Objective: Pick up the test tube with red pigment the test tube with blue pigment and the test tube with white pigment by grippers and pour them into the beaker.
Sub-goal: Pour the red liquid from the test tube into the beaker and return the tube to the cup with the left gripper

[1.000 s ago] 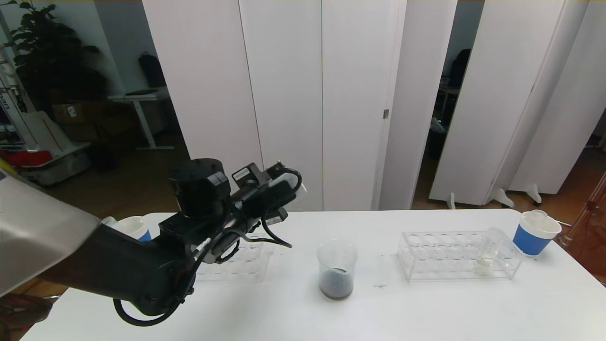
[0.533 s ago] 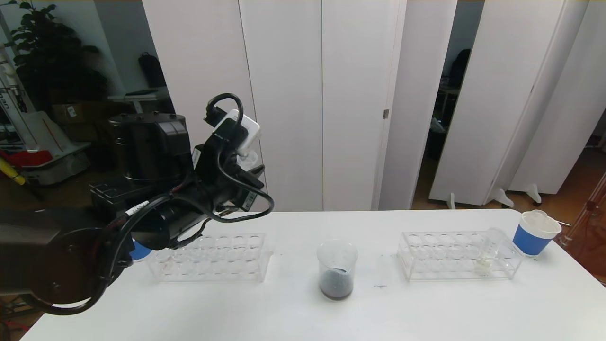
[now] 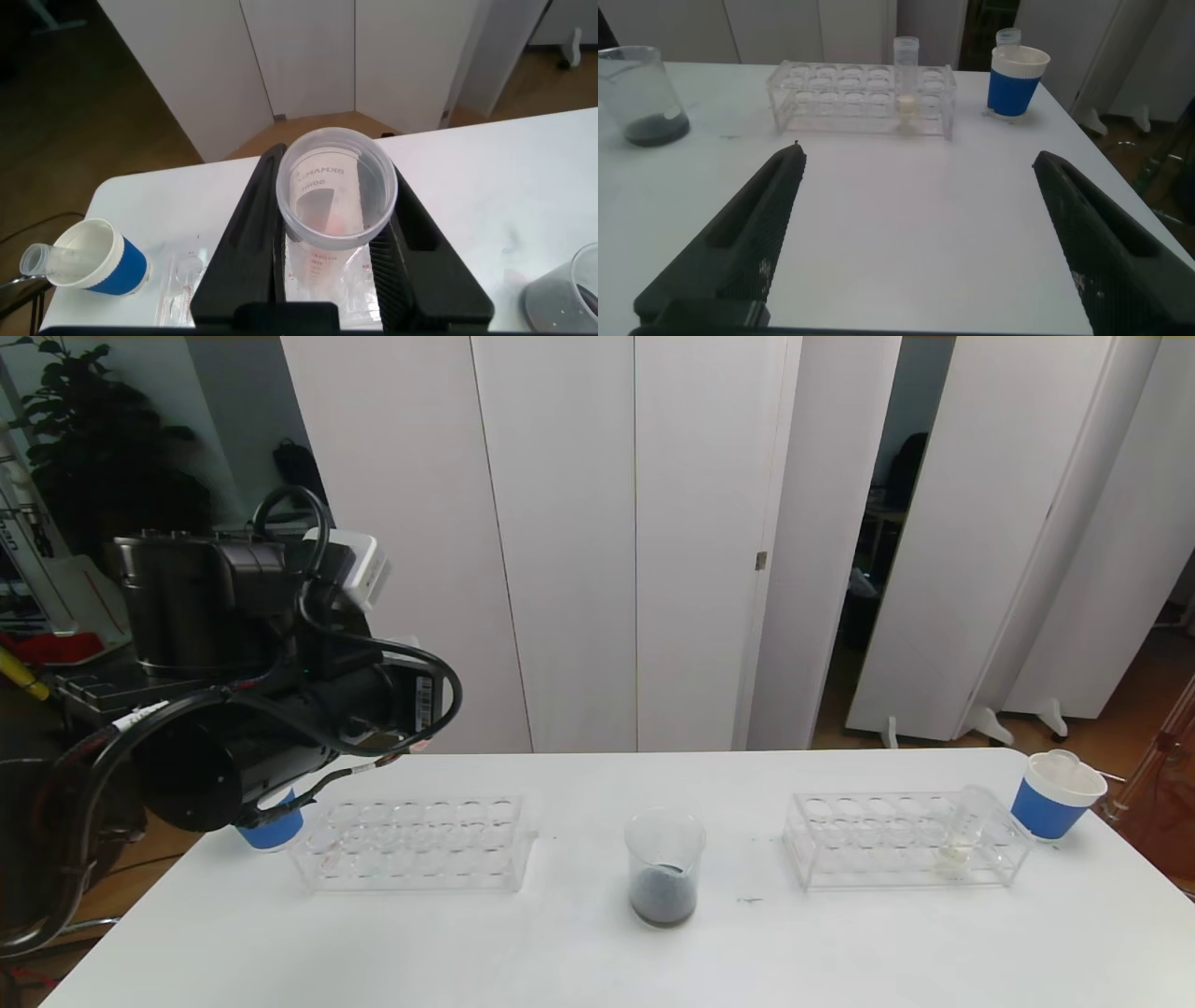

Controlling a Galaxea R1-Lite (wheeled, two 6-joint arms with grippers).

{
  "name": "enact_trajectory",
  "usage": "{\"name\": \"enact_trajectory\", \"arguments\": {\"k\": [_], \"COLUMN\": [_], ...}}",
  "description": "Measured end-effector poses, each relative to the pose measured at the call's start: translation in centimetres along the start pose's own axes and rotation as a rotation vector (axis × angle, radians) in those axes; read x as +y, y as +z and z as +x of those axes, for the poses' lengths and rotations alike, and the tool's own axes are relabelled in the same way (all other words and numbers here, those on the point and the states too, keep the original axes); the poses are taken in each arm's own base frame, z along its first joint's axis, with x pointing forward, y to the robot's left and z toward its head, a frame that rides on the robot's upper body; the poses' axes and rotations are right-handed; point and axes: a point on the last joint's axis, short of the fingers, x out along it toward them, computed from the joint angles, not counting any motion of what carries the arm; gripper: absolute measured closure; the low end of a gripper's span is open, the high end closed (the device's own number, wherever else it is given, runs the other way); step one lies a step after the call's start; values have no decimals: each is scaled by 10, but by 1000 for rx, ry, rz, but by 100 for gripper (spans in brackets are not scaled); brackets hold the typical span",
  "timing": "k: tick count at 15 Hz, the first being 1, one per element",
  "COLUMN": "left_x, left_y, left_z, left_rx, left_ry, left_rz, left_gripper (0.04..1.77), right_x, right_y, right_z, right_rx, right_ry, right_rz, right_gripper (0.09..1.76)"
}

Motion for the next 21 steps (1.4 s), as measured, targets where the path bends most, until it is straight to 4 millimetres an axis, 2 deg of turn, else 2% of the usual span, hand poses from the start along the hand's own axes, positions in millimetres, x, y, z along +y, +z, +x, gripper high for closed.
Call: {"name": "enact_trajectory", "arguments": {"k": [4,8,11,16,19,21], "left_x": [14,33,55,88,111,124], "left_y": [-1,-8,-16,-20,-32,-36], "left_z": [-5,1,13,34,50,60], "left_rx": [30,70,86,-27,-8,-39], "left_ry": [65,144,235,432,573,605], "left_rz": [-107,-185,-209,-252,-190,-176], "left_gripper": [122,122,122,122,122,122], "right_x": [0,0,0,0,0,0], "right_y": [0,0,0,0,0,0], "right_z": [0,0,0,0,0,0], "right_rx": [0,0,0,0,0,0], "right_ry": [0,0,0,0,0,1], "right_rz": [0,0,0,0,0,0], "right_gripper": [10,10,10,10,10,10]}}
